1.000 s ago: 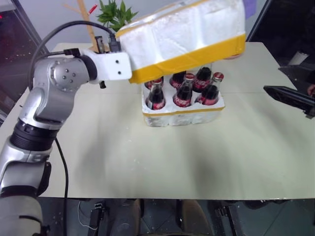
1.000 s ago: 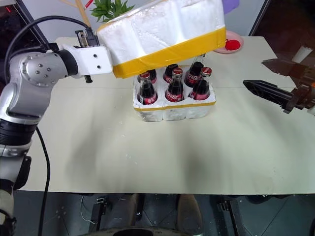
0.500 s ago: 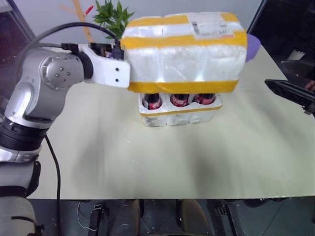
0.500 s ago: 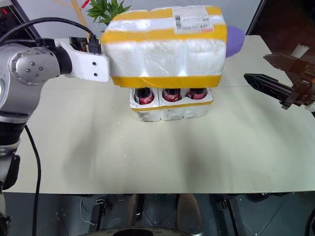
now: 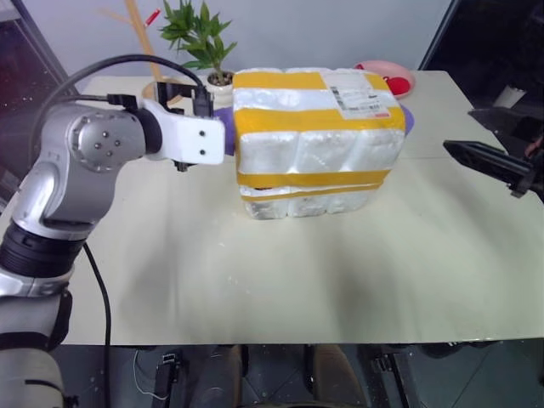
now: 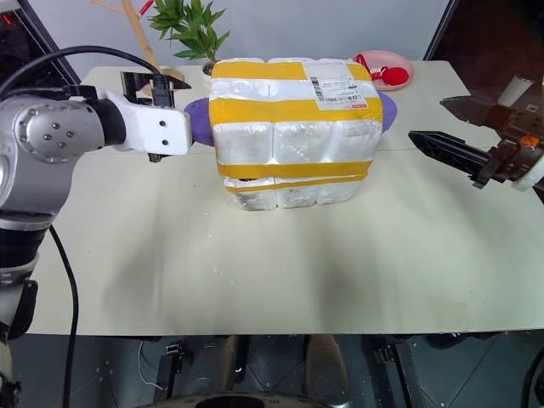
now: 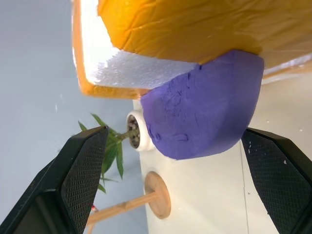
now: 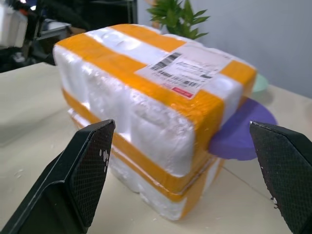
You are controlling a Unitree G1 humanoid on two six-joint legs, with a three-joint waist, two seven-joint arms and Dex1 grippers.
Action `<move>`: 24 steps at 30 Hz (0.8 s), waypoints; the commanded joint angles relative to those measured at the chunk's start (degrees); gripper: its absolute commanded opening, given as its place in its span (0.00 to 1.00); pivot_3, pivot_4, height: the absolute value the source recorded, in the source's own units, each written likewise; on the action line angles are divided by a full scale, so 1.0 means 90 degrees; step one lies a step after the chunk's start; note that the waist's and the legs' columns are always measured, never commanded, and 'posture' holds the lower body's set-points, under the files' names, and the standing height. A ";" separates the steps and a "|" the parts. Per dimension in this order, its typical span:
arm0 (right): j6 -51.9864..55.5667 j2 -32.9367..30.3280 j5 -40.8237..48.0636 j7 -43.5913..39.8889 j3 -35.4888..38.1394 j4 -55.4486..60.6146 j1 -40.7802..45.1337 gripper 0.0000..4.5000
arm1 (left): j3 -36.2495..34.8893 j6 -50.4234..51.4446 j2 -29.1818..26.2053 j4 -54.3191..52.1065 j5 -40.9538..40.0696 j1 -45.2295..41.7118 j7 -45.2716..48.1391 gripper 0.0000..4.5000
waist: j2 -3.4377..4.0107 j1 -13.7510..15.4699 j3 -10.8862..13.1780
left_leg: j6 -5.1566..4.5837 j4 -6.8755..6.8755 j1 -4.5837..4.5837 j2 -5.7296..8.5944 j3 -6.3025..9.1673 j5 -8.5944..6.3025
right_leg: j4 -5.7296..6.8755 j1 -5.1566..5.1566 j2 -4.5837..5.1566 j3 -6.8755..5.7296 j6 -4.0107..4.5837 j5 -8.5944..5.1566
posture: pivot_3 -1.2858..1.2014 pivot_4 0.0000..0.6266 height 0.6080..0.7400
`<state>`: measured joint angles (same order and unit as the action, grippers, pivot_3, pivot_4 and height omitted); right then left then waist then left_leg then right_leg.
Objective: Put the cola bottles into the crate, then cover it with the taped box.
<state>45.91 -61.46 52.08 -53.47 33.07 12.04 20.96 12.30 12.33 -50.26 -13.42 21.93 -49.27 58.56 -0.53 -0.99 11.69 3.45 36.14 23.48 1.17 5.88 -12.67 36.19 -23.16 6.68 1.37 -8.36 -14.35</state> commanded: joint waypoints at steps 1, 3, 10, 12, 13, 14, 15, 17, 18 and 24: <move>-0.0099 -0.0111 0.0060 -0.0039 0.0120 0.0069 0.0197 1.00 | -0.0197 0.0203 -0.0021 -0.0177 -0.0238 -0.0079 0.0190 0.99 | 0.0000 0.0000 0.0000 | 0.0000 0.0001 0.0000 0.0000 0.0000 0.0000 | 0.0000 0.0000 0.0000 0.0000 0.0000 0.0000 | 0.52 0.24 0.99; -0.0093 -0.0147 0.0030 -0.0109 0.0151 0.0082 0.0122 1.00 | -0.0350 0.0306 -0.0173 -0.0212 -0.0463 0.0013 0.0402 0.99 | 0.0000 0.0001 0.0000 | 0.0000 0.0000 0.0000 0.0000 0.0000 0.0000 | 0.0000 0.0000 0.0000 0.0000 0.0000 0.0000 | 0.52 0.24 0.99; -0.0080 -0.0259 -0.0077 -0.0312 0.0415 0.0022 -0.0216 1.00 | -0.1302 0.0641 -0.0942 -0.0652 -0.1998 0.0975 0.1350 0.99 | 0.0002 -0.0029 0.0001 | -0.0002 -0.0008 -0.0001 -0.0003 0.0000 -0.0001 | 0.0004 -0.0008 -0.0001 0.0000 0.0002 -0.0001 | 0.52 0.24 0.99; -0.0069 -0.0286 -0.0095 -0.0352 0.0459 0.0031 -0.0286 1.00 | -0.1731 0.1381 -0.0847 -0.0533 -0.2786 0.1087 0.1527 0.99 | 0.0002 -0.0001 0.0001 | -0.0002 0.0000 0.0000 -0.0003 -0.0001 -0.0001 | 0.0004 -0.0004 -0.0001 0.0000 0.0002 -0.0001 | 0.52 0.24 0.99; -0.0044 -0.0304 -0.0092 -0.0386 0.0478 0.0031 -0.0325 1.00 | -0.1990 0.1698 -0.0801 -0.0388 -0.3263 0.1124 0.1682 0.99 | 0.0002 0.0008 0.0001 | -0.0002 0.0002 0.0000 -0.0003 -0.0001 -0.0001 | 0.0003 -0.0001 -0.0001 0.0000 0.0002 -0.0001 | 0.52 0.24 0.99; -0.0039 -0.0344 -0.0116 -0.0470 0.0486 0.0028 -0.0398 1.00 | -0.2376 0.2348 -0.0736 -0.0188 -0.4011 0.1080 0.1915 0.99 | 0.0001 0.0010 0.0001 | -0.0002 0.0004 0.0000 -0.0002 -0.0001 -0.0001 | 0.0003 0.0002 -0.0001 0.0000 0.0002 -0.0001 | 0.52 0.24 0.99; -0.0101 -0.0411 -0.0200 -0.0641 0.0474 0.0019 -0.0522 1.00 | -0.2771 0.3301 -0.0757 0.0324 -0.4805 0.0869 0.2247 0.99 | 0.0001 0.0009 0.0001 | -0.0002 0.0006 -0.0001 -0.0003 0.0001 -0.0001 | 0.0003 0.0003 -0.0001 -0.0001 0.0002 -0.0001 | 0.52 0.24 0.99; -0.0109 -0.0527 -0.0252 -0.0862 0.0438 -0.0034 -0.0663 1.00 | -0.3179 0.4285 -0.0856 0.1116 -0.5742 0.0575 0.2658 0.99 | 0.0000 -0.0013 0.0001 | -0.0002 0.0006 -0.0001 -0.0003 0.0003 -0.0001 | 0.0006 0.0002 -0.0003 -0.0004 0.0000 -0.0002 | 0.52 0.24 0.99; -0.0098 -0.0570 -0.0258 -0.0937 0.0428 -0.0073 -0.0693 1.00 | -0.3220 0.4444 -0.0917 0.1409 -0.5912 0.0494 0.2732 0.99 | 0.0000 -0.0027 0.0001 | -0.0002 0.0005 -0.0002 -0.0003 0.0005 -0.0001 | 0.0007 0.0000 -0.0005 -0.0004 0.0000 -0.0003 | 0.52 0.24 0.99; -0.0407 -0.0803 -0.0706 -0.1454 0.0103 -0.0530 -0.0781 1.00 | -0.2462 0.4328 -0.1412 0.2847 -0.5875 0.0413 0.3501 0.99 | 0.0004 -0.0133 -0.0001 | -0.0002 -0.0005 -0.0010 -0.0004 0.0003 -0.0001 | 0.0009 0.0000 -0.0005 -0.0003 -0.0001 -0.0006 | 0.52 0.24 0.99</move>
<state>43.65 -67.93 46.26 -65.61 34.10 7.54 13.49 -10.86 52.82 -61.85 11.93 -30.60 -44.62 88.69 -0.50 -2.18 11.68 3.43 36.10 23.40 1.14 5.91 -12.68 36.27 -23.15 6.63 1.34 -8.37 -14.41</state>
